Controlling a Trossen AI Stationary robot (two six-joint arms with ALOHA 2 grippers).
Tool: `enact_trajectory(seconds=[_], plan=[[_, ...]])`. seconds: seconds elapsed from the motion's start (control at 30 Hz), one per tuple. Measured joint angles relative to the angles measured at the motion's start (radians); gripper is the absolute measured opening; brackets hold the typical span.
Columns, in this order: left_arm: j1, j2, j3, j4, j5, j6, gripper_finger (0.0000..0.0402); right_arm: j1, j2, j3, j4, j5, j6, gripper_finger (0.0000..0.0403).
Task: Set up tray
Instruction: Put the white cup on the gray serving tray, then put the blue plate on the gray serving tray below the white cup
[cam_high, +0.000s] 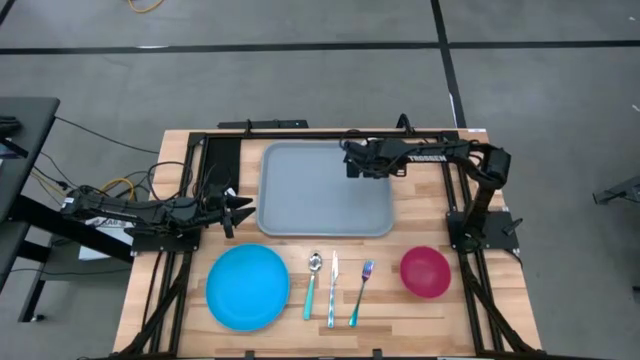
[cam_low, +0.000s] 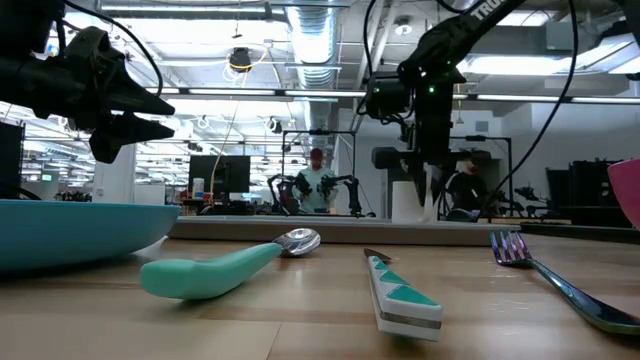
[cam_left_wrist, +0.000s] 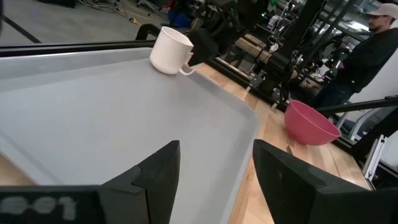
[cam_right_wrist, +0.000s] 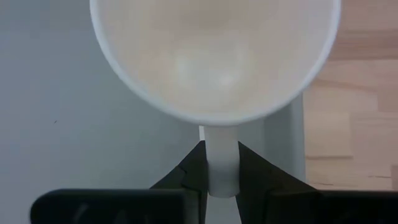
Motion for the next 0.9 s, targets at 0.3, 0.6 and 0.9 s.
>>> enact_trajectory(seconds=[0.3, 0.6, 0.9], plan=[[0.0, 0.0, 0.0, 0.0, 0.0, 0.0, 0.0192, 0.0, -0.007, 0.0, -0.02, 0.009, 0.0, 0.0076], [0.0, 0.0, 0.0, 0.0, 0.001, 0.0, 0.0192, 0.052, -0.007, 0.128, -0.16, 0.118, -0.074, 0.0134], [-0.001, 0.002, 0.001, -0.011, 0.192, 0.055, 0.0192, 0.184, -0.017, 0.354, -0.301, 0.184, -0.241, 0.0195]])
